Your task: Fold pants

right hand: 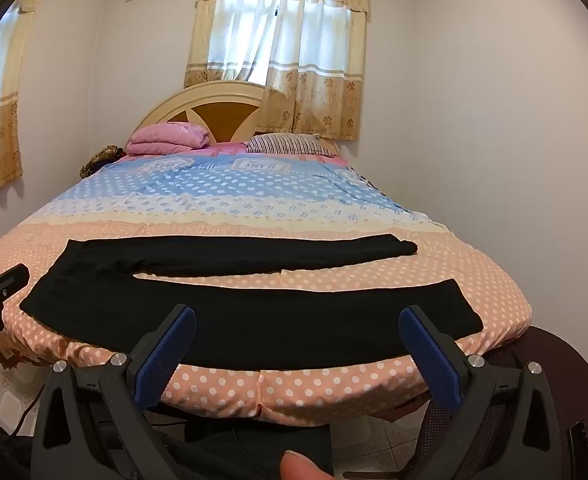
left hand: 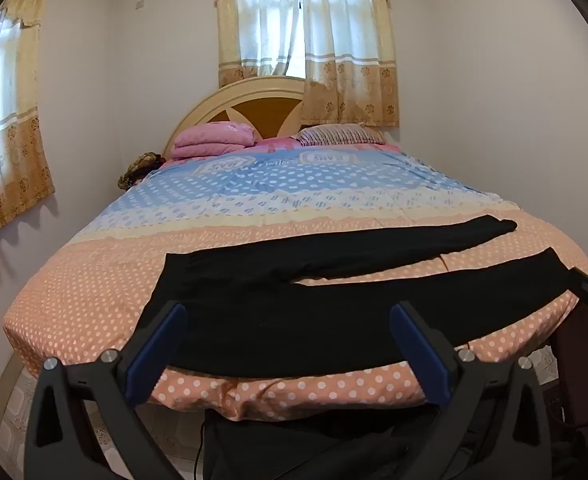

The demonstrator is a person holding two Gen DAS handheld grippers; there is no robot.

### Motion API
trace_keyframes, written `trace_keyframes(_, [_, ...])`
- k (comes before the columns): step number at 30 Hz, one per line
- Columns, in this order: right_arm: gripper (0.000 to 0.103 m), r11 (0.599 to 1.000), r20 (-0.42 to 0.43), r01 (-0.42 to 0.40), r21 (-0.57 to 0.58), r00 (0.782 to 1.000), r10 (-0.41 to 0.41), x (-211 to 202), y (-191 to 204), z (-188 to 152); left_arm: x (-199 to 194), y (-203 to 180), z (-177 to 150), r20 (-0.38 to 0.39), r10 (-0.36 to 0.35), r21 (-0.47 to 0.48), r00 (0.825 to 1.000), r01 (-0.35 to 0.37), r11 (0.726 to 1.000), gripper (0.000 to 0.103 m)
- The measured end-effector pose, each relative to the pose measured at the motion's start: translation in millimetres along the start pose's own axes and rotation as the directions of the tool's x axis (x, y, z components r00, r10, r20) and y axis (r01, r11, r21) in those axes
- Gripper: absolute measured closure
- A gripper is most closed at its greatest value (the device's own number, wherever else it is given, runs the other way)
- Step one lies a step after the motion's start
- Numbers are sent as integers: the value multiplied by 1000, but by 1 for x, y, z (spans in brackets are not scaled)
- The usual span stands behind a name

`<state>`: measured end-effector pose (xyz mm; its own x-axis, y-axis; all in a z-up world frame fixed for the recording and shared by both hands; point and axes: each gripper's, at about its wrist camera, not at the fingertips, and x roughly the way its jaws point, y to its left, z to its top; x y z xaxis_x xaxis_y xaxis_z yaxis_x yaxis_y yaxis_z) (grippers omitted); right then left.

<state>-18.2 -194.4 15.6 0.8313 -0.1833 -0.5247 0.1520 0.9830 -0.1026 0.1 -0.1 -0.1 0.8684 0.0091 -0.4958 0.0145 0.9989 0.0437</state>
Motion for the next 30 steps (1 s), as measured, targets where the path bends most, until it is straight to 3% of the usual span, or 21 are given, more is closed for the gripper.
trace_keyframes(30, [1, 1000, -13, -2, -8, 1000, 2, 7, 1, -4, 6, 4, -2, -5, 2, 2, 1000, -2, 1000, 0])
